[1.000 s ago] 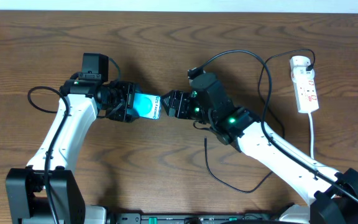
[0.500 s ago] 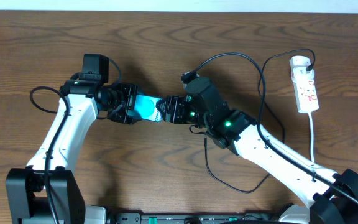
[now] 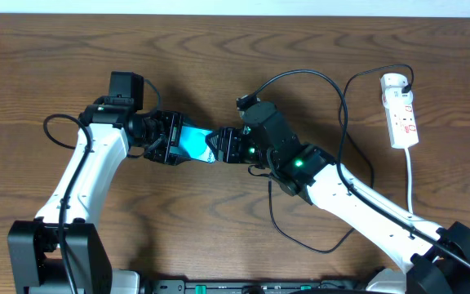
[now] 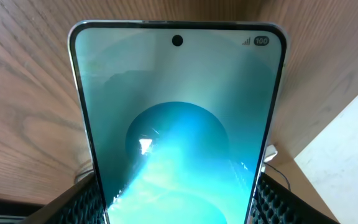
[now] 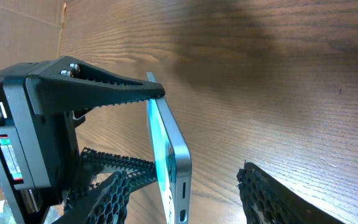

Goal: Plug charger to phone and switch on socket
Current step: 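Close the right gripper on the phone's side edge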

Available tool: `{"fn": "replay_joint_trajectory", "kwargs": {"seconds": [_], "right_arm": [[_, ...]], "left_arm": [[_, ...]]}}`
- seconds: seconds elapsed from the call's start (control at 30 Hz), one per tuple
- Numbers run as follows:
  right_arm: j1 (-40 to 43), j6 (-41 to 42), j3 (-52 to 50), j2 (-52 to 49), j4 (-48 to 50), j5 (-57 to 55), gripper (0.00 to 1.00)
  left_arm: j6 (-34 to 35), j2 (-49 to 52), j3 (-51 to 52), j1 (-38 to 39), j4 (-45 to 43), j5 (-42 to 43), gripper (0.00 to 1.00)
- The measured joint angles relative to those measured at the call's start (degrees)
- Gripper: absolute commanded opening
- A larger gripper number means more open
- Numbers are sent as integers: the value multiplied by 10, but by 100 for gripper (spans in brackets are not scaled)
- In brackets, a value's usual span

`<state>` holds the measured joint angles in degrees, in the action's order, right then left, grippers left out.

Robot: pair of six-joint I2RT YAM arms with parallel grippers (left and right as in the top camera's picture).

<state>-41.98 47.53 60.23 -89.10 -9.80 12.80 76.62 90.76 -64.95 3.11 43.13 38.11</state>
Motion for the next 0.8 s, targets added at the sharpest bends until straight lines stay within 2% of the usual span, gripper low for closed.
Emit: {"fn": "replay_joint_trajectory", "kwargs": {"seconds": [0.8], "right_arm": [[-24, 0, 0, 0, -15, -1, 53]], "left_arm": [[-2, 0, 0, 2, 30, 36, 7]]}}
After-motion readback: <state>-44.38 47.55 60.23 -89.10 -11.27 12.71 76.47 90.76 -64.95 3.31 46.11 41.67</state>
